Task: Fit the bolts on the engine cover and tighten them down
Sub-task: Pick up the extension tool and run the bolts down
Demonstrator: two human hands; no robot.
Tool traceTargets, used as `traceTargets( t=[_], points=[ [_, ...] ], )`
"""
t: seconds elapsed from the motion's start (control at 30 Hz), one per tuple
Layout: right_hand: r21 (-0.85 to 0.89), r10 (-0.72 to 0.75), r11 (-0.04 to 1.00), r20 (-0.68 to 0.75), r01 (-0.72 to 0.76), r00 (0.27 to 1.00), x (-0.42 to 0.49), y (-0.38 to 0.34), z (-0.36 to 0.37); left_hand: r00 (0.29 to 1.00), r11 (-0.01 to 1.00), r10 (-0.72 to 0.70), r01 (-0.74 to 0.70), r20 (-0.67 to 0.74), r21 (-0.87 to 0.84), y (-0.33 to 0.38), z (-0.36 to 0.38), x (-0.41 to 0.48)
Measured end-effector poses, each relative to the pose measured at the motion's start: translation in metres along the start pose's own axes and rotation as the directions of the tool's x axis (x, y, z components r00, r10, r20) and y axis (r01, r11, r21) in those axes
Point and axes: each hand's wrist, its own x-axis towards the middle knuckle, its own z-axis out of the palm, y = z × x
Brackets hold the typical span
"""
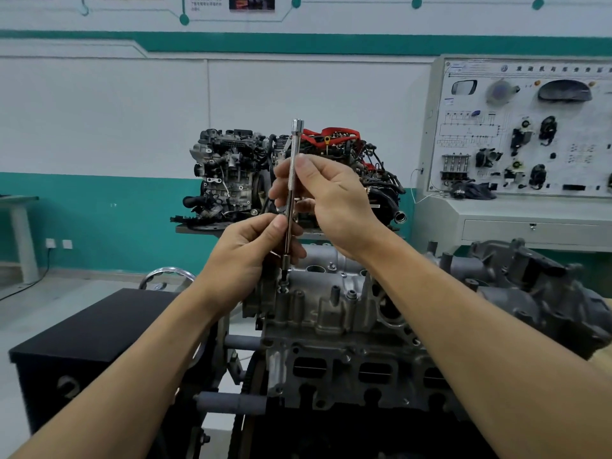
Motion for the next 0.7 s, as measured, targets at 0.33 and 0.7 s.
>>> traceTargets(
  t=[0.33, 0.7],
  points=[
    [-0.052, 0.019, 0.998, 0.010, -0.018, 1.000, -0.0017, -0.0028, -0.0011, 0.999, 0.998, 0.044, -0.043, -0.005, 0.054, -0.0037, -0.0004, 0.0002],
    [-0.007, -0.007, 1.000, -0.040, 0.007, 0.999, -0.0023, -0.0043, 0.0010, 0.996, 0.995, 0.079, -0.076, -0.046, 0.062, -0.0044, 0.0042, -0.0013]
  ],
)
